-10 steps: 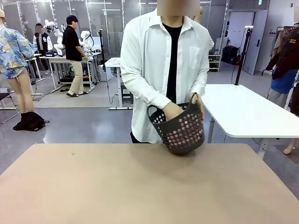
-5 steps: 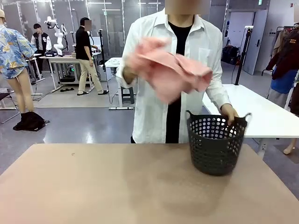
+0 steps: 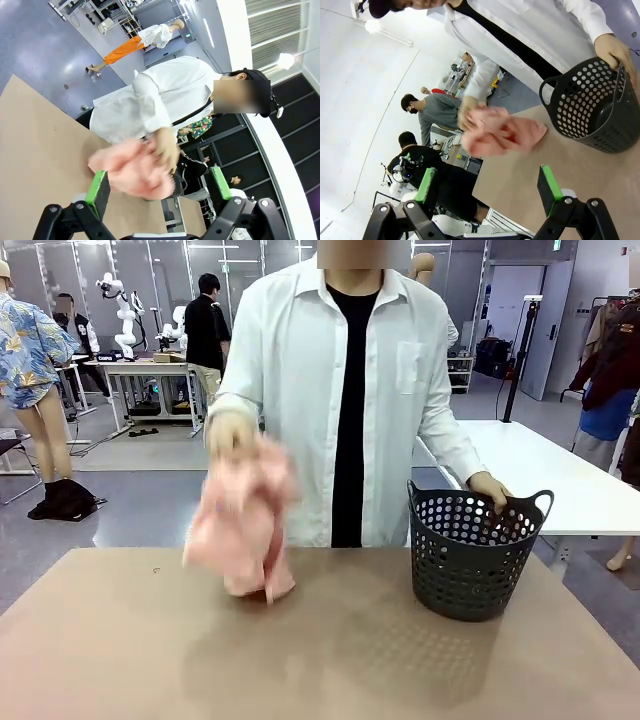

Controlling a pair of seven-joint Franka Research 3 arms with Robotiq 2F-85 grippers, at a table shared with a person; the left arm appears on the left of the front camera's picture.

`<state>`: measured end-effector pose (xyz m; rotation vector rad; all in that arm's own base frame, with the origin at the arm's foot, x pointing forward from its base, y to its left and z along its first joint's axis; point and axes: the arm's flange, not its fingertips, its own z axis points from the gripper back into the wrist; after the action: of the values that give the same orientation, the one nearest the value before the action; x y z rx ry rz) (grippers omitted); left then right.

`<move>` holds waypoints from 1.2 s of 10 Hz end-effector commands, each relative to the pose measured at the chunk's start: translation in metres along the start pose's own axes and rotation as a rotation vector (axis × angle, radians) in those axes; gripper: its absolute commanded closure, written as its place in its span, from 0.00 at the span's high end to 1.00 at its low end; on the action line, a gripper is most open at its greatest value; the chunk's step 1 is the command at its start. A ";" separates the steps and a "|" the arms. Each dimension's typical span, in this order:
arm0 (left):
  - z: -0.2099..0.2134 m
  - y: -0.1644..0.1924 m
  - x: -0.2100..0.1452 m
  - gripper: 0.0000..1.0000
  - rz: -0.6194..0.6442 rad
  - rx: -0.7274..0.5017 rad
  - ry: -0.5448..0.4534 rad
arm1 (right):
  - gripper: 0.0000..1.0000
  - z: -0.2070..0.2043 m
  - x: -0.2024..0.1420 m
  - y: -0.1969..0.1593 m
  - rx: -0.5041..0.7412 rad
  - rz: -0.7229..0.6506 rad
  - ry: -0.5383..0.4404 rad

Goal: Fold the towel.
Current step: Grab the top end of the 100 cm Hotel Towel extended by the human.

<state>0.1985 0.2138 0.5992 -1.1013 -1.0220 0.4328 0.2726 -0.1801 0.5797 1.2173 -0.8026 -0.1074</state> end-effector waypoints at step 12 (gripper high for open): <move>-0.002 0.000 0.002 1.00 -0.007 -0.022 -0.002 | 1.00 0.000 0.003 0.001 0.010 0.008 -0.005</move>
<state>0.1984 0.2138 0.5992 -1.1016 -1.0217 0.4325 0.2726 -0.1801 0.5798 1.2176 -0.8029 -0.1076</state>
